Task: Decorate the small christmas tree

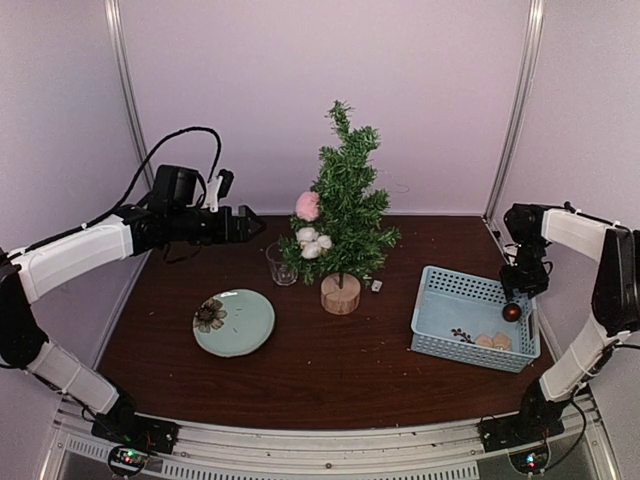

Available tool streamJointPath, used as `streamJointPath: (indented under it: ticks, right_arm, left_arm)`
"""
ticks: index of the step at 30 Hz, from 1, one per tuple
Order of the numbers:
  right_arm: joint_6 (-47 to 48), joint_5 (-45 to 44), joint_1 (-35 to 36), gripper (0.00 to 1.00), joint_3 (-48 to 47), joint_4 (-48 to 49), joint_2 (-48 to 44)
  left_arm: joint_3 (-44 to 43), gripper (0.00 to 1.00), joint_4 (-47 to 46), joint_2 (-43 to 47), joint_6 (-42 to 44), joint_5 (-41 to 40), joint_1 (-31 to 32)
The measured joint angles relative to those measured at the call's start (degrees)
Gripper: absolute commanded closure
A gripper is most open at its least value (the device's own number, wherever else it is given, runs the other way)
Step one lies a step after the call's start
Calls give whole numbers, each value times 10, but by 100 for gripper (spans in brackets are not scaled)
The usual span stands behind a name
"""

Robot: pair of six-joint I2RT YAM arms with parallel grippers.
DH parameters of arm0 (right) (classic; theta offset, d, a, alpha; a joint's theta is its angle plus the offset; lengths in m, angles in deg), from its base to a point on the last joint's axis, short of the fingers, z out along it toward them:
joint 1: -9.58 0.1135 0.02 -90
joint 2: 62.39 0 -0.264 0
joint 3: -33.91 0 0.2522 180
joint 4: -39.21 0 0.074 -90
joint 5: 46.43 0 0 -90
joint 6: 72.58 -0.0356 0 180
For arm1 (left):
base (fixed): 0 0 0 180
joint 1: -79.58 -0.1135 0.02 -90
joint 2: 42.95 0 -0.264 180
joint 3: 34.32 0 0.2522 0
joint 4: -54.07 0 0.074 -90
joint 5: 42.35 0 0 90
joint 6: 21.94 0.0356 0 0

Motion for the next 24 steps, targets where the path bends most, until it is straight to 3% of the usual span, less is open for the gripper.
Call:
streamJointPath:
  ticks: [24]
  right_arm:
    - [8,0,1,44,0,35,130]
  left_arm:
    - [13,2,-56,17,14,-1,0]
